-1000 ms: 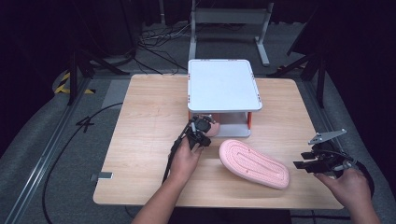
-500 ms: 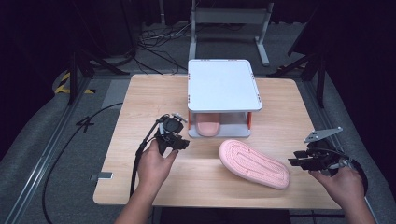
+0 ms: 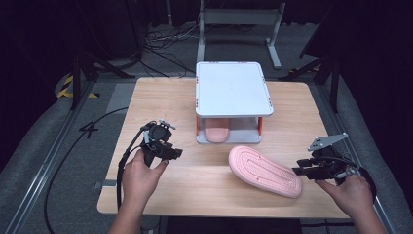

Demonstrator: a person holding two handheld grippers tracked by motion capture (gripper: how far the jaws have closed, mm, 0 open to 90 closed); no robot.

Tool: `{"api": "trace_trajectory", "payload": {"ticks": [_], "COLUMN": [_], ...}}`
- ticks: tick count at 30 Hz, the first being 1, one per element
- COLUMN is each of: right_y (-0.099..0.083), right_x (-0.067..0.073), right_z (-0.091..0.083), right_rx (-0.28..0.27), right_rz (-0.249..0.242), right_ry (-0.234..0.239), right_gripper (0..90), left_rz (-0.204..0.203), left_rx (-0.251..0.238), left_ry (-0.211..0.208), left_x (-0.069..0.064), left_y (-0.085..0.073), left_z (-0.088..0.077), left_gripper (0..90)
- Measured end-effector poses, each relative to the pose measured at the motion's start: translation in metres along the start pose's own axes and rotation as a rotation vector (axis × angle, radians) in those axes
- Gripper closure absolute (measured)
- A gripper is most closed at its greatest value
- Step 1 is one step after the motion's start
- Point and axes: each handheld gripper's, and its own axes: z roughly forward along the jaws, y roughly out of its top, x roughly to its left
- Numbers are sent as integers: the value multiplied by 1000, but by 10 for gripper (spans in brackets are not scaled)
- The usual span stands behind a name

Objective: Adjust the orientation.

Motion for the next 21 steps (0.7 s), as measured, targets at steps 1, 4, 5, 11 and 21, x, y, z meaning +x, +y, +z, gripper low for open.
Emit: {"api": "trace_trajectory", "payload": {"ticks": [1, 4, 5, 11, 21], "right_y": [2, 9, 9, 22, 39], "right_x": [2, 9, 9, 24, 56], "right_z": [0, 2, 2, 10, 19], "right_rx": [-5, -8, -8, 10, 32], "right_rz": [-5, -32, -32, -84, -191], "right_ry": [5, 36, 36, 81, 179], "right_gripper": [636, 662, 662, 711, 807], "left_rz": [5, -1, -5, -28, -40], "left_rx": [3, -7, -9, -12, -5], "left_ry": [5, 12, 13, 22, 18], "left_x": [2, 7, 9, 14, 14], "left_y": [-1, -6, -8, -16, -21], "left_z": [-2, -5, -5, -7, -6], "left_gripper": [530, 523, 523, 513, 510]}}
